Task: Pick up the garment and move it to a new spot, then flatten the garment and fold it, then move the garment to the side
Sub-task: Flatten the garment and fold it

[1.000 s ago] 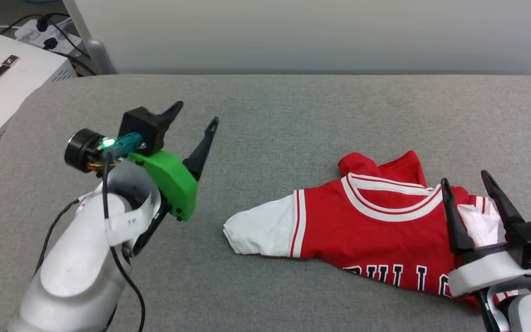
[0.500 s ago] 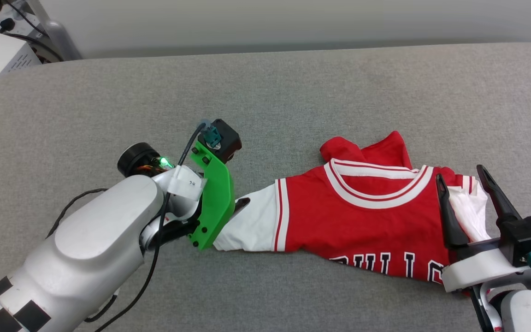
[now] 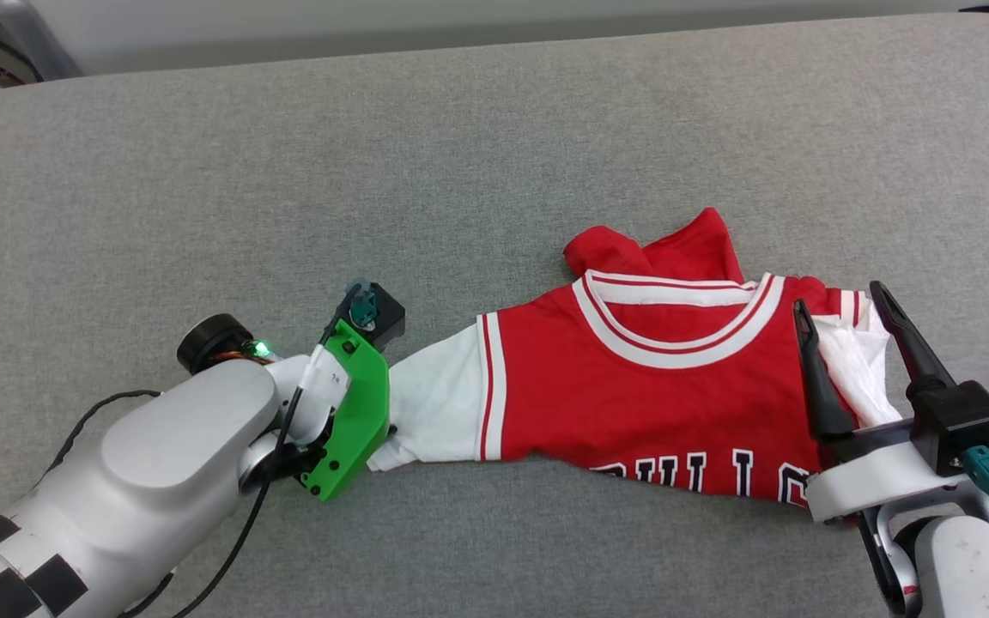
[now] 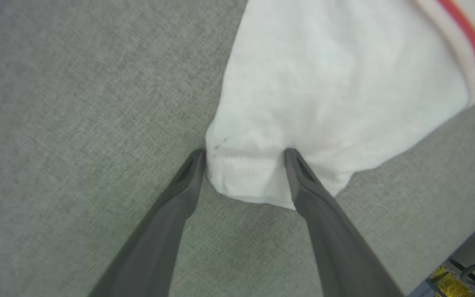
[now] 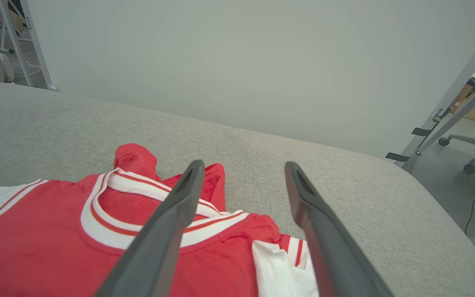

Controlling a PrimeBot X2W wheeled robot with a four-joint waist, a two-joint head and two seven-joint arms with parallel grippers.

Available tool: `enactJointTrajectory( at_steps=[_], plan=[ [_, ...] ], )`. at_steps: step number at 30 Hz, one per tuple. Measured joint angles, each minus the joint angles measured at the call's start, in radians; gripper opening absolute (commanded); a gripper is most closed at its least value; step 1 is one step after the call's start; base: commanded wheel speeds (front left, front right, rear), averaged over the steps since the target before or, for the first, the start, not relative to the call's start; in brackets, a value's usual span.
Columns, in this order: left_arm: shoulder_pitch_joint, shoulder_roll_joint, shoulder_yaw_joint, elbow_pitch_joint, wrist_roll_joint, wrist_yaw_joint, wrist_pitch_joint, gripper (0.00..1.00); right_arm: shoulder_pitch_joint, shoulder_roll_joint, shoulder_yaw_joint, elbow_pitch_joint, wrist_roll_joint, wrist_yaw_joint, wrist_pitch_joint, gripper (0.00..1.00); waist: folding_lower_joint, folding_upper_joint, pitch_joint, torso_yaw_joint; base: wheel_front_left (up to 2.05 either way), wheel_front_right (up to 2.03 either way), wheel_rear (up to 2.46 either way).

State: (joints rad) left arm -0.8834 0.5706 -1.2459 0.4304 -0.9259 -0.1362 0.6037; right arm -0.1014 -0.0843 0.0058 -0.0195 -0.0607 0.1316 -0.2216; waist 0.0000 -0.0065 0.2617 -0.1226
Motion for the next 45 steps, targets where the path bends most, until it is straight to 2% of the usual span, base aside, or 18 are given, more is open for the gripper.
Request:
enactJointTrajectory(
  at_steps=[1, 2, 3, 8, 17, 27, 32, 33, 34, 38, 41, 45],
  plan=[
    [-0.002, 0.0, -0.002, 0.004, 0.0, 0.0, -0.007, 1.0, -0.002, 0.0, -0.001, 0.0, -0.001, 0.0, 0.0, 1.0, 0.0, 0.0, 0.002, -0.002, 0.0, 0.0, 0.0],
    [-0.004, 0.0, -0.005, 0.005, 0.0, -0.001, -0.013, 0.75, -0.004, 0.001, -0.003, 0.0, -0.003, 0.0, -0.002, 1.0, 0.0, 0.0, 0.005, -0.004, 0.0, 0.0, 0.0],
    [-0.008, 0.0, -0.007, 0.006, -0.001, 0.0, -0.028, 0.0, -0.004, 0.001, -0.006, 0.0, -0.006, 0.0, -0.003, 1.0, 0.0, 0.0, 0.006, -0.005, 0.0, 0.0, 0.0],
    [-0.058, -0.004, -0.011, 0.04, -0.034, 0.0, -0.143, 0.0, -0.004, 0.005, -0.036, -0.016, -0.006, 0.0, -0.012, 1.0, 0.0, 0.0, 0.004, -0.003, 0.0, 0.0, 0.0],
    [-0.217, -0.001, 0.074, 0.189, -0.035, 0.001, -0.376, 0.0, -0.009, 0.007, -0.068, -0.036, -0.029, 0.0, -0.021, 1.0, 0.0, 0.0, 0.021, -0.038, 0.0, 0.0, 0.0],
    [-0.225, -0.021, 0.07, 0.468, -0.024, 0.001, -0.463, 0.0, -0.025, 0.014, -0.085, -0.039, -0.055, 0.0, -0.03, 1.0, 0.0, 0.0, 0.073, -0.092, 0.0, 0.0, 0.0],
    [-0.184, -0.038, 0.058, 0.528, -0.053, 0.001, -0.493, 0.0, -0.026, 0.015, -0.083, -0.032, -0.058, 0.0, -0.03, 1.0, 0.0, 0.0, 0.091, -0.106, 0.0, 0.0, 0.0],
    [-0.184, -0.04, 0.057, 0.531, -0.053, 0.001, -0.506, 0.34, -0.026, 0.016, -0.085, -0.032, -0.058, 0.0, -0.03, 1.0, 0.0, 0.0, 0.092, -0.105, 0.0, 0.0, 0.0],
    [-0.183, -0.043, 0.053, 0.535, -0.052, 0.001, -0.527, 1.0, -0.028, 0.016, -0.087, -0.032, -0.058, 0.0, -0.029, 1.0, -0.0001, 0.0, 0.091, -0.103, 0.0, 0.0, 0.0],
    [-0.176, -0.053, 0.042, 0.541, -0.046, 0.001, -0.635, 1.0, -0.033, 0.013, -0.077, -0.037, -0.051, 0.0, -0.025, 1.0, 0.0, 0.0, 0.071, -0.095, 0.0, 0.0, 0.0],
    [-0.165, -0.057, 0.053, 0.549, -0.034, 0.005, -0.783, 1.0, -0.034, -0.022, -0.067, -0.066, -0.025, 0.0, 0.005, 1.0, 0.0, 0.0, 0.04, -0.084, 0.0, 0.0, 0.0],
    [-0.139, -0.052, 0.122, 0.51, -0.032, 0.07, -0.859, 1.0, -0.036, -0.12, -0.033, -0.134, 0.031, 0.0, 0.095, 1.0, 0.0, 0.0, -0.008, -0.064, 0.0, 0.0, 0.0]
  ],
)
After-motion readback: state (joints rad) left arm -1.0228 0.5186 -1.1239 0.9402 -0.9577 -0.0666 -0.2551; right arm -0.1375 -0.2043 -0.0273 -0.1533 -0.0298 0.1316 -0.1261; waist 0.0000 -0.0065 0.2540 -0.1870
